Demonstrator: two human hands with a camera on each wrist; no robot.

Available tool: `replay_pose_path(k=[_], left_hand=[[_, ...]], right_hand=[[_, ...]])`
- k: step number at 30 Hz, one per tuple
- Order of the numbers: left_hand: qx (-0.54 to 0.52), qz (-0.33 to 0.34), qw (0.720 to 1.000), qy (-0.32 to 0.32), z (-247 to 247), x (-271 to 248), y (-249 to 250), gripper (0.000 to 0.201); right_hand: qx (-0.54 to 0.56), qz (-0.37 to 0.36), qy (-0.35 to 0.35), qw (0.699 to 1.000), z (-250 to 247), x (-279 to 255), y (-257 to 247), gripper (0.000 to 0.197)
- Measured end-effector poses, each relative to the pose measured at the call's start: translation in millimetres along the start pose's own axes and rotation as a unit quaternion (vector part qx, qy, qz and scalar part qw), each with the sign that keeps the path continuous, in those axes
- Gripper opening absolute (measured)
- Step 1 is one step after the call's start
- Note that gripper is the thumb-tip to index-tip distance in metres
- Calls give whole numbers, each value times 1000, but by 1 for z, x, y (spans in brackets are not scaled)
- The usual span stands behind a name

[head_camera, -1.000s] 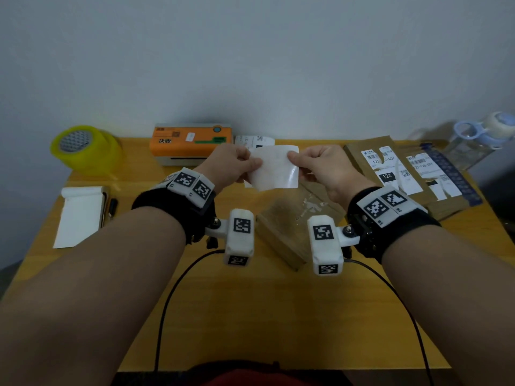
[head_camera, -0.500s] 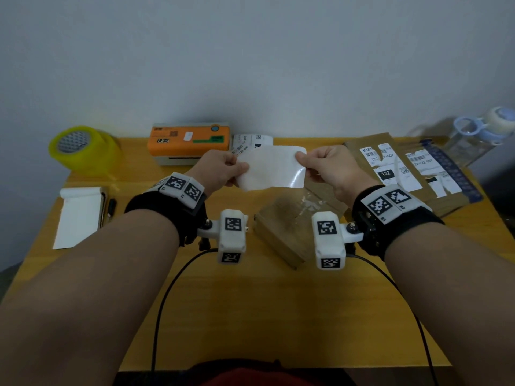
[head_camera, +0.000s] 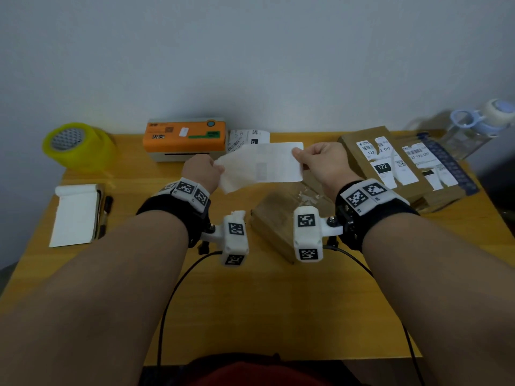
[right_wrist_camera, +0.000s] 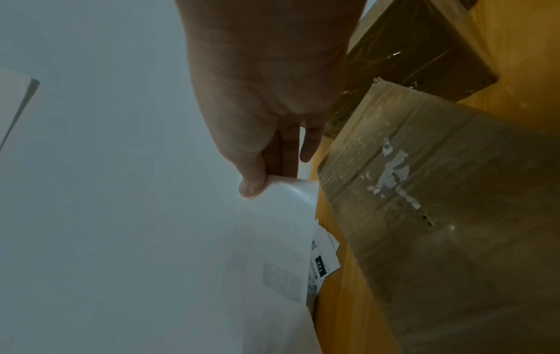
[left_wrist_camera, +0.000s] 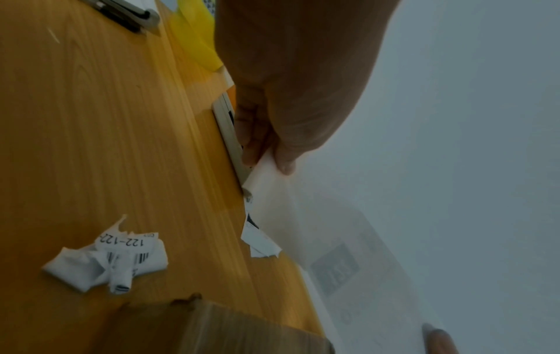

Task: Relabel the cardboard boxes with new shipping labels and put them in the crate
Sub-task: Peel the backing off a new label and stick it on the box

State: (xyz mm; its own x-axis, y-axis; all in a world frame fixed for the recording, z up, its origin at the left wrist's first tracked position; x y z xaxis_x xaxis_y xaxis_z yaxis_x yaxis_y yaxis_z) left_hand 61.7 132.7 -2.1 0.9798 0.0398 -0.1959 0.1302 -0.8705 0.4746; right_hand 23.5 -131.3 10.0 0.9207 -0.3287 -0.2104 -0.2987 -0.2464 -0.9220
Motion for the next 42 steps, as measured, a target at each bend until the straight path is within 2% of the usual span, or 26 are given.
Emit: replay_pose_path(k=[7, 14, 18, 24, 27, 29, 31, 34, 38, 42], left_hand=[[48, -35, 998, -15, 0, 1, -17, 32], [50, -65, 997, -14, -3, -2, -33, 28], [49, -104, 993, -3, -8, -6, -39, 38], [53, -113, 992, -13, -11, -8, -51, 37], [61, -150, 986, -27, -17, -17, -83, 26], [53, -171, 983, -34, -21, -25, -98, 31], [53, -139, 988, -35, -19, -24, -91, 34], [42, -82, 994, -53, -4, -22, -60, 31], [34, -62, 995, -69, 10, -21, -47, 28], [82, -59, 989, -109, 33, -23, -54, 27]], right_hand=[[-28, -10, -2, 1000, 0, 1, 0, 31], [-41, -21, -3, 999, 3, -1, -2, 33], [-42, -22, 6, 999, 4, -3, -4, 30], [-43, -30, 7, 999, 5, -7, -5, 28], [-30, -14, 86, 996, -31, -1, -2, 34], [-5, -6, 130, 992, -59, 5, -2, 33], [19, -19, 118, 993, -63, 8, -7, 31], [24, -43, 69, 996, -35, 5, -20, 35], [42, -53, 49, 996, -17, -1, -21, 38], [67, -60, 38, 995, -15, -3, -17, 32]])
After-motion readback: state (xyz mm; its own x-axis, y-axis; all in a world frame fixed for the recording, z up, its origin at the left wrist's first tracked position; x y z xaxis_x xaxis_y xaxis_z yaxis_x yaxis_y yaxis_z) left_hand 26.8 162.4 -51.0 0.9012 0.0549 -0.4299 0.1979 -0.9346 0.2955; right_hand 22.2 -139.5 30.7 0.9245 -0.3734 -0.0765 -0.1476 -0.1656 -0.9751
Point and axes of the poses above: each hand's wrist, its own x-axis towards the middle knuckle, its own z-axis out of the palm, y = z × x, the point moved 10 cm from there along x, towards the middle knuckle
